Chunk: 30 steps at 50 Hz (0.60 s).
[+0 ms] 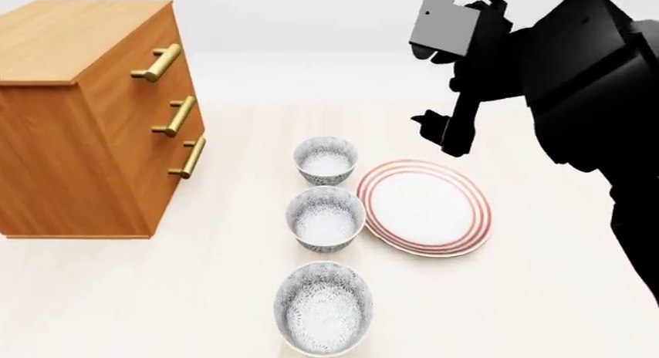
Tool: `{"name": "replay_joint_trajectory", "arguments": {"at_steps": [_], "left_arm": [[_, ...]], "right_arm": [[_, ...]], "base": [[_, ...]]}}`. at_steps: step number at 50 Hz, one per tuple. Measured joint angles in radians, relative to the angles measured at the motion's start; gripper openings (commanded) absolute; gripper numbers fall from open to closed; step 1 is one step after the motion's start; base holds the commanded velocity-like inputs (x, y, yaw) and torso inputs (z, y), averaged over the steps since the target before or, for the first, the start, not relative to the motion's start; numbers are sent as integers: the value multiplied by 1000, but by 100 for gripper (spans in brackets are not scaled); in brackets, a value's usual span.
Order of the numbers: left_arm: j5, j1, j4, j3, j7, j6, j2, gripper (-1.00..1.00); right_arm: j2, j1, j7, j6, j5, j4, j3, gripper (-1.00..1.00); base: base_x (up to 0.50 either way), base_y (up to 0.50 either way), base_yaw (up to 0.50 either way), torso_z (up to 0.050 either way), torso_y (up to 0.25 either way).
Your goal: Stack the bowl in the middle on the bowl at the back.
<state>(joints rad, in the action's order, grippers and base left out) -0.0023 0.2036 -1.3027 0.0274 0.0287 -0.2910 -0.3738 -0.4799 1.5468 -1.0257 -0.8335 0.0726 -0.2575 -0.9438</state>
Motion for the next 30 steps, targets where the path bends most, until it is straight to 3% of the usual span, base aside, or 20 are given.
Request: {"name": "replay_joint_trajectory", "arguments": {"at_steps": [19, 30], "left_arm": [[0, 2, -5, 15, -11, 4, 1, 100], [0, 3, -6, 24, -16, 3, 2, 100]], "right_arm": [[5, 15, -213, 342, 41, -159, -238, 100], [89, 14, -238, 596, 39, -367, -304, 100]], "base": [[0, 0, 0, 0, 0], [0, 0, 0, 0, 0]]}}
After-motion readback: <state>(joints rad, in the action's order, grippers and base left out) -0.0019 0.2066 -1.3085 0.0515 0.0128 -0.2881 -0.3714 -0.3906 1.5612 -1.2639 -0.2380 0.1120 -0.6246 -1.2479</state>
